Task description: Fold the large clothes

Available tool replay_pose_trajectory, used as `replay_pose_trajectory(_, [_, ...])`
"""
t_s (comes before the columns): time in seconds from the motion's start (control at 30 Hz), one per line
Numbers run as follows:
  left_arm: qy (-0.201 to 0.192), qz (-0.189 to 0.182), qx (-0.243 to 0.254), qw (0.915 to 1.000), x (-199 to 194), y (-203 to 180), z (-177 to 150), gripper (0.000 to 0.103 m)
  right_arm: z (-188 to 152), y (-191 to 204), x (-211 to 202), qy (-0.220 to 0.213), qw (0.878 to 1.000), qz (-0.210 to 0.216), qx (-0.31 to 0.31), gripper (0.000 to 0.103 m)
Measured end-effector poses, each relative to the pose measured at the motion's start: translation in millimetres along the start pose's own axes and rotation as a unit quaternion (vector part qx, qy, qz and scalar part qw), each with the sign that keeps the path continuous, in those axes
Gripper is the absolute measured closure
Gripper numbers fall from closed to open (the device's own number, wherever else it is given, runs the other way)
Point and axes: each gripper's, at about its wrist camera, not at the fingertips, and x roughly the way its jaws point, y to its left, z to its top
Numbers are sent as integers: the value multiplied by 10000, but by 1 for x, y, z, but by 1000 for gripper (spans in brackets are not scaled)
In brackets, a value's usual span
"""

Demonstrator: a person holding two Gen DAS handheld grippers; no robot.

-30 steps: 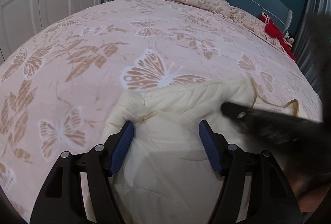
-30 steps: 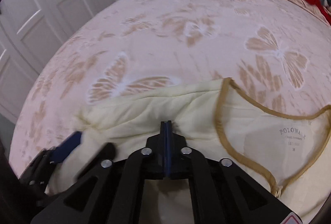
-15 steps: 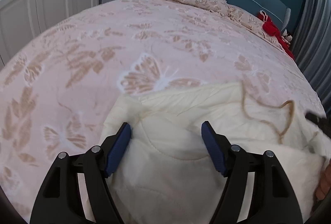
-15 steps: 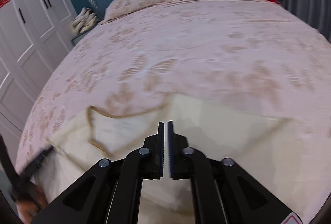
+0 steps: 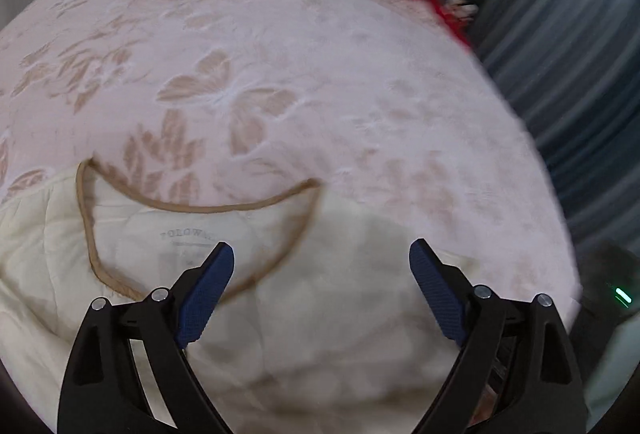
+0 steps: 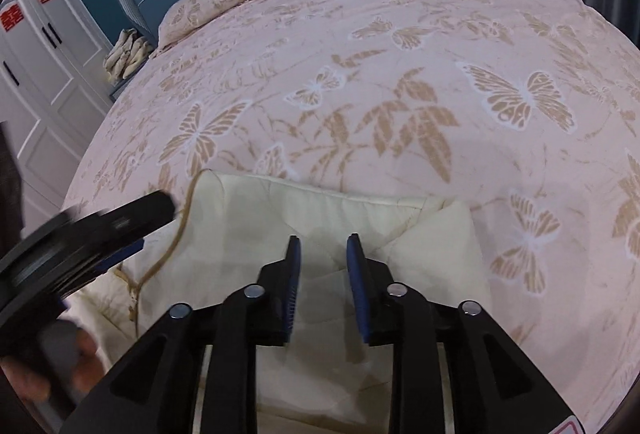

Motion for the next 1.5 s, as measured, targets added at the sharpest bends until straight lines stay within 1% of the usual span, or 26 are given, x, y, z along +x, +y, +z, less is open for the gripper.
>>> replay_pose_trajectory(0.07, [46,272,-176,9995,12,5,1,16,-6,-3,3,25,10000,35,-52,76])
replay_pose_trajectory(0.1, [88,229,-234,9994,17,7,0,23,-9,-4,5,39,9999,39,-89,78])
replay_pose_trajectory(0.13, [127,148,-223,9996,20,7,-2,41,-12,-4,6,43,9999,31,-121,79])
replay_pose_trajectory(0.17, [284,74,-105,9995,26,4,-4,52,-14,-5,8,71,9998,27,-160,79])
replay_pose_trajectory(0.2, [477,109,17,9988,33,0,-5,76,-16,-6,8,86,9998,38,-174,80])
replay_pose_trajectory(0.23, [564,164,107,9982,37,-3,-6,92,-16,-7,8,82,9998,54,-176,81])
replay_pose_trajectory(0.3, [390,180,205,9989,30,-8,-5,100,-14,-8,4,111,9998,113,-119,83])
replay_pose_trajectory(0.33, [283,159,194,9993,24,-8,-3,101,-11,-8,0,92,9998,151,-78,83])
replay_pose_trajectory(0.4, [-75,-42,-8,10000,5,-2,4,102,-4,-5,-7,-33,9996,254,-82,83])
replay_pose_trajectory(0.43, [-117,-95,-57,9999,3,1,6,102,-2,-3,-6,-49,9997,223,-125,83])
replay_pose_trajectory(0.5, [-57,-59,25,10000,9,4,4,102,0,-1,6,69,9998,73,-157,85])
replay_pose_trajectory(0.57, [22,70,167,9998,22,3,1,102,-4,-5,20,187,9998,-32,-92,91])
replay_pose_trajectory(0.7, [180,-60,-62,9998,39,18,-10,102,-12,-13,27,50,10000,20,-60,95])
replay_pose_trajectory(0.9, [-115,-285,-134,9994,47,28,-24,100,-17,-7,32,-118,9995,-196,-234,95])
replay_pose_trajectory(1.0, [-237,-478,-346,9980,38,36,-25,99,-14,-11,30,-33,9998,-119,-161,95])
replay_pose_trajectory(1.03, [-293,-430,-430,9977,31,40,-26,100,-12,-11,28,36,9998,-126,-119,95])
replay_pose_trajectory(1.07, [-470,-230,-432,9977,14,46,-27,100,-7,-9,23,129,9994,-309,-68,95])
replay_pose_trajectory(1.1, [-617,-219,-425,9969,-1,52,-27,98,-3,-3,11,115,9977,-660,-28,93])
replay_pose_trajectory(1.13, [-747,-256,-438,9959,-14,58,-27,91,-2,2,3,46,9973,-728,-52,88])
replay_pose_trajectory(1.17, [-915,-224,-456,9945,-34,70,-26,87,0,15,-10,-100,9980,-603,-146,88])
replay_pose_trajectory(1.2, [-1041,-120,-432,9936,-50,82,-23,82,1,36,-21,-211,9988,-289,-348,89])
replay_pose_trajectory(1.23, [-1059,-6,-390,9936,-57,90,-19,82,0,49,-24,-225,9984,-172,-487,89])
replay_pose_trajectory(1.27, [-940,282,-277,9948,-61,99,-13,82,-2,72,-23,-174,9970,-18,-748,89])
replay_pose_trajectory(1.37, [-499,704,-156,9961,-51,121,-8,83,-18,125,4,259,9913,403,-1224,91])
replay_pose_trajectory(1.43, [-253,747,-121,9968,-41,130,-11,83,-31,145,24,397,9870,257,-1533,92])
replay_pose_trajectory(1.5, [-200,816,-55,9964,-32,135,-16,83,-38,148,40,529,9853,45,-1625,93])
